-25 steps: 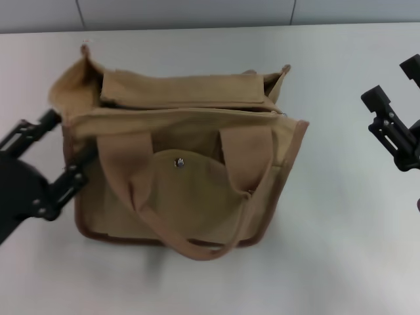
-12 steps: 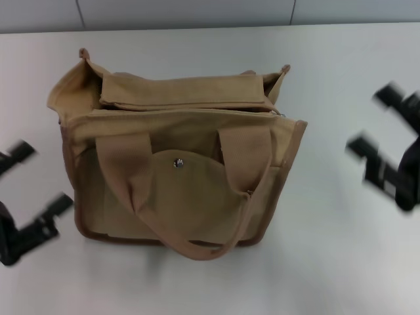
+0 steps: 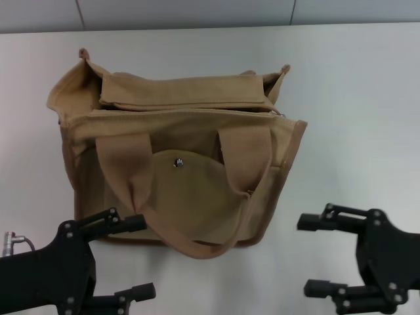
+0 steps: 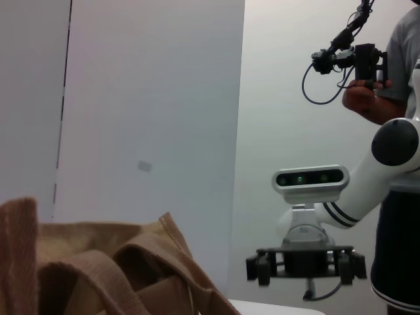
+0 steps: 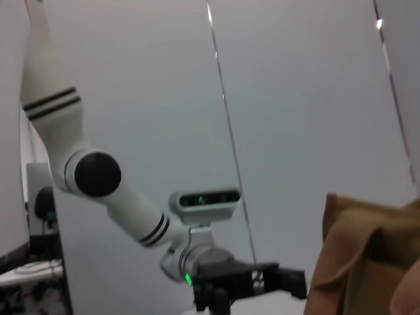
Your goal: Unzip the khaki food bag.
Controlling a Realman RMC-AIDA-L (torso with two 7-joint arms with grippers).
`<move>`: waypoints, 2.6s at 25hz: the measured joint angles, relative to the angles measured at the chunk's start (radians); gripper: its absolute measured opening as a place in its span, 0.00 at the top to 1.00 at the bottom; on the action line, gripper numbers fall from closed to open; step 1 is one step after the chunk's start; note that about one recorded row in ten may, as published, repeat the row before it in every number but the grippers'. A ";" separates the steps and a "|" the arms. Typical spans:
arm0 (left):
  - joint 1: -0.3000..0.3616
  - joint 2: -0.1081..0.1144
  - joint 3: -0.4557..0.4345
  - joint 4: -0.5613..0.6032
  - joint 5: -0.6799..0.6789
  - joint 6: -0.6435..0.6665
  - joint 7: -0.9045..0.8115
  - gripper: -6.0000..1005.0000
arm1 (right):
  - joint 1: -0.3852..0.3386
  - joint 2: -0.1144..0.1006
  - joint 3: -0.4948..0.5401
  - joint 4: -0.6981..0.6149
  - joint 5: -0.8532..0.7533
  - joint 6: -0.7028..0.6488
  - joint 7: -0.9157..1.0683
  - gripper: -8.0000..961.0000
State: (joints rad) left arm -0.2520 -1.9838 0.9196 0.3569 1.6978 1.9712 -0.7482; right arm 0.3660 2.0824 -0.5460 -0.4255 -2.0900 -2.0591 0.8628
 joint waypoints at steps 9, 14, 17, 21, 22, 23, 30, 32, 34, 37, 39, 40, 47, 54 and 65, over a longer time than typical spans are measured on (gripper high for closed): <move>-0.008 -0.005 0.004 0.004 0.008 -0.007 -0.004 0.16 | 0.023 0.004 -0.043 0.015 0.002 0.071 0.010 0.19; -0.008 -0.006 0.004 0.004 0.008 -0.009 -0.004 0.16 | 0.029 0.004 -0.037 0.015 0.005 0.073 0.010 0.19; -0.006 -0.007 0.005 0.004 0.008 -0.010 0.000 0.16 | 0.030 0.004 -0.035 0.014 0.005 0.076 0.010 0.19; -0.004 -0.007 0.005 0.004 0.008 -0.011 0.001 0.16 | 0.031 0.005 -0.034 0.014 0.007 0.082 0.007 0.19; -0.004 -0.007 0.005 0.004 0.008 -0.011 0.002 0.16 | 0.032 0.005 -0.034 0.016 0.008 0.083 0.006 0.19; -0.004 -0.008 0.005 0.004 0.008 -0.011 0.003 0.16 | 0.037 0.005 -0.032 0.025 0.009 0.085 0.003 0.19; -0.003 -0.009 0.004 0.004 0.008 -0.011 0.006 0.16 | 0.045 0.005 -0.031 0.035 0.010 0.095 0.002 0.19; -0.003 -0.009 0.004 0.004 0.008 -0.011 0.007 0.16 | 0.047 0.005 -0.031 0.036 0.010 0.097 0.001 0.19; -0.002 -0.009 0.004 0.004 0.008 -0.011 0.007 0.16 | 0.047 0.005 -0.031 0.036 0.010 0.097 0.001 0.19; -0.002 -0.009 0.004 0.004 0.008 -0.010 0.007 0.16 | 0.047 0.005 -0.031 0.036 0.010 0.097 0.001 0.19; -0.002 -0.009 0.004 0.004 0.008 -0.010 0.007 0.16 | 0.047 0.005 -0.031 0.036 0.010 0.097 0.001 0.19; -0.002 -0.009 0.004 0.004 0.008 -0.010 0.007 0.16 | 0.047 0.005 -0.030 0.036 0.010 0.098 0.001 0.19; -0.003 -0.010 0.004 0.004 0.008 -0.010 0.007 0.16 | 0.047 0.005 -0.030 0.036 0.010 0.099 0.001 0.19; -0.003 -0.012 0.004 0.004 0.008 -0.007 0.009 0.16 | 0.047 0.005 -0.031 0.036 0.010 0.099 0.000 0.19; -0.004 -0.013 0.001 0.004 0.007 -0.007 0.009 0.16 | 0.047 0.005 -0.033 0.036 0.024 0.099 -0.002 0.19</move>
State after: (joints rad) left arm -0.2561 -1.9972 0.9210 0.3605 1.7051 1.9639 -0.7393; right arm 0.4126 2.0877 -0.5795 -0.3896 -2.0665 -1.9602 0.8606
